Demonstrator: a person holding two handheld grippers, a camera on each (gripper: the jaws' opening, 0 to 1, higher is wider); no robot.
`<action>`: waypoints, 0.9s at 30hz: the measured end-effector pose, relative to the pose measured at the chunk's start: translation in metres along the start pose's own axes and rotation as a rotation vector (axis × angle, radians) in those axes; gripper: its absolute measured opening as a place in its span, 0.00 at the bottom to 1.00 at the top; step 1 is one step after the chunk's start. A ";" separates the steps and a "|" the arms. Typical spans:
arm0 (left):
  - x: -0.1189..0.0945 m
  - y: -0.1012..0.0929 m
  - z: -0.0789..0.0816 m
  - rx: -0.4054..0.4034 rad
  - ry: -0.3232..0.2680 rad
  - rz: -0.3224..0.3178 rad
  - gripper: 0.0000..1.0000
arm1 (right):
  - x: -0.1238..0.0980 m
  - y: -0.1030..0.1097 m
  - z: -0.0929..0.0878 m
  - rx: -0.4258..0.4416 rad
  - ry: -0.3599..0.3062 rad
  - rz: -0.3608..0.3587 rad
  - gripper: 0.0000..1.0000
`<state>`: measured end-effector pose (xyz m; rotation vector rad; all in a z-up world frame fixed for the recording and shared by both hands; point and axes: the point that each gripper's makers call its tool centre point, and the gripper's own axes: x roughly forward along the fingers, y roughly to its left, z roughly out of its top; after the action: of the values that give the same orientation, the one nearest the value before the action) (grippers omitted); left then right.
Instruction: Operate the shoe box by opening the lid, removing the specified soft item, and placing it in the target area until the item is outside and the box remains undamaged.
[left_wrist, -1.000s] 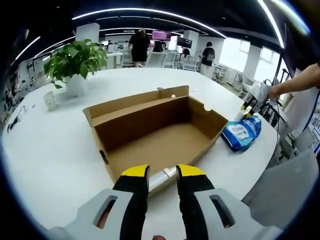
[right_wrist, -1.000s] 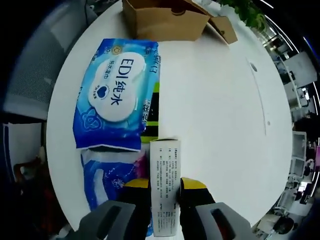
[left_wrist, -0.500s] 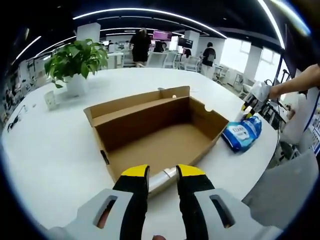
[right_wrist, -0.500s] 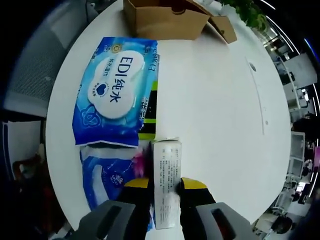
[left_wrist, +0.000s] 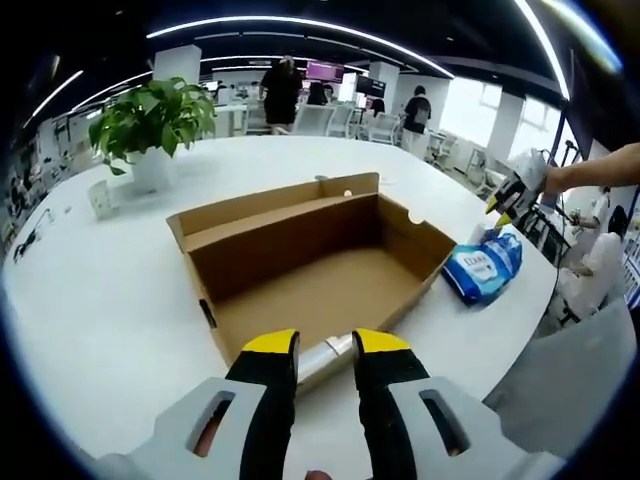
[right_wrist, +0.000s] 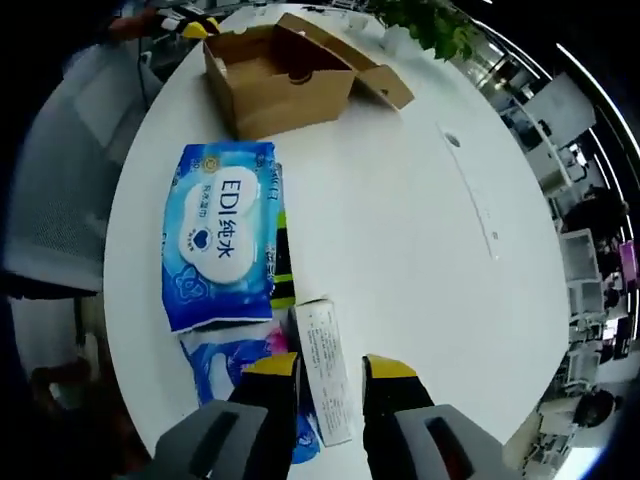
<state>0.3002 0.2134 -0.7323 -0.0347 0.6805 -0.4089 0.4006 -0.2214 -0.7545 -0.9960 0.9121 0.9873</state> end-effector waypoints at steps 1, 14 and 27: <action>0.000 0.000 0.000 0.000 0.002 -0.002 0.21 | -0.001 0.000 0.002 0.002 -0.009 -0.005 0.21; 0.001 -0.003 -0.003 0.014 0.011 -0.009 0.20 | -0.012 0.026 0.079 0.162 -0.288 -0.039 0.22; 0.002 -0.011 -0.007 0.037 0.035 -0.022 0.20 | -0.018 0.067 0.141 0.280 -0.473 -0.043 0.25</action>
<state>0.2936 0.2028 -0.7370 0.0002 0.7070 -0.4435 0.3538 -0.0765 -0.7140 -0.5109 0.6073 0.9720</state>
